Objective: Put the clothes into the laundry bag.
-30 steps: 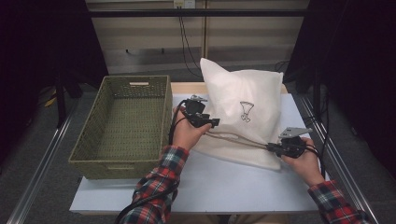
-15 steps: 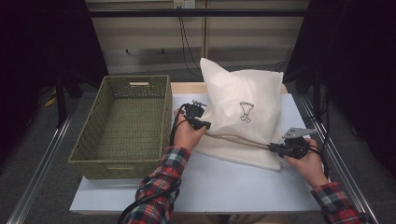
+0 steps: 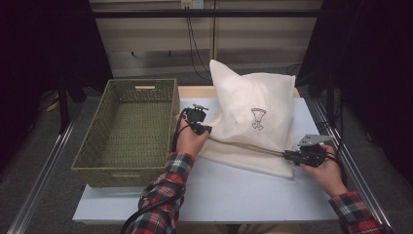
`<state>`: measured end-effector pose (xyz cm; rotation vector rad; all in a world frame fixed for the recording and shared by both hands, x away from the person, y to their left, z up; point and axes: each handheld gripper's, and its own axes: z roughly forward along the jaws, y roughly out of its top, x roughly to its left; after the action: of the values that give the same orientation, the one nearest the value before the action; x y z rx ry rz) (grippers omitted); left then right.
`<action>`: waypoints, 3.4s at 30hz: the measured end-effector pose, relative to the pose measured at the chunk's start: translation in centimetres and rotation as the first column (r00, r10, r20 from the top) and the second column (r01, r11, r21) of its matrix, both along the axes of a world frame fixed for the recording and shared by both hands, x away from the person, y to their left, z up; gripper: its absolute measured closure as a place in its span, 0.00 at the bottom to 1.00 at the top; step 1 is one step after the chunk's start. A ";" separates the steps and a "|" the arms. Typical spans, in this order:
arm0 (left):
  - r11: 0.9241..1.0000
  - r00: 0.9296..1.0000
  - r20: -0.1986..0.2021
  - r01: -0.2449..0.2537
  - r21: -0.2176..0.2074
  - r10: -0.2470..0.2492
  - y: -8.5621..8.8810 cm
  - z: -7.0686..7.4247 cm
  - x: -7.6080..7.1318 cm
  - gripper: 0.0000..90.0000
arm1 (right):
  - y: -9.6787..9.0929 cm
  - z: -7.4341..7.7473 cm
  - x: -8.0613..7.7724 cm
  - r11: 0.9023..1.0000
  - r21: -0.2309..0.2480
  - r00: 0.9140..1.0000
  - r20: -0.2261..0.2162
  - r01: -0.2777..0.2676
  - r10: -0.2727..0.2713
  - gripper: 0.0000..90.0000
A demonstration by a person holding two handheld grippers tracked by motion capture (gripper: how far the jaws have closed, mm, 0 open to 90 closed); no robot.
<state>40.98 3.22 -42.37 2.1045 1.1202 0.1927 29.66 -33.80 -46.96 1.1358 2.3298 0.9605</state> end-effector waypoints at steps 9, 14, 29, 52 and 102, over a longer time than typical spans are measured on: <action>0.999 1.000 -0.012 0.021 -0.041 -0.022 -0.1 0.4 -0.1 1.00 | 1.8 1.4 -0.1 0.997 0.074 0.999 0.027 -0.018 0.016 0.71; 0.998 0.999 -0.015 0.028 -0.051 -0.029 -0.2 0.6 -0.1 1.00 | 2.9 2.3 0.8 0.989 0.146 0.997 0.079 -0.009 -0.003 0.63; 0.995 0.999 -0.025 0.029 -0.098 -0.031 -0.3 1.0 0.1 1.00 | 8.1 1.7 3.3 0.990 0.128 0.988 0.152 -0.053 0.034 0.67; 0.986 0.999 0.023 0.035 -0.163 -0.031 -0.7 1.2 -0.2 0.75 | 9.3 -0.8 3.9 0.995 0.024 0.995 -0.008 -0.101 0.101 1.00; 0.974 0.989 0.135 0.083 -0.211 -0.055 2.7 3.8 -2.0 0.17 | 2.3 3.5 -0.8 0.970 0.243 0.995 0.084 0.027 -0.049 0.20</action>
<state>38.97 5.92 -38.58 1.9066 0.9458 0.1625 28.89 -31.54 -43.47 1.1965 2.1557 1.2821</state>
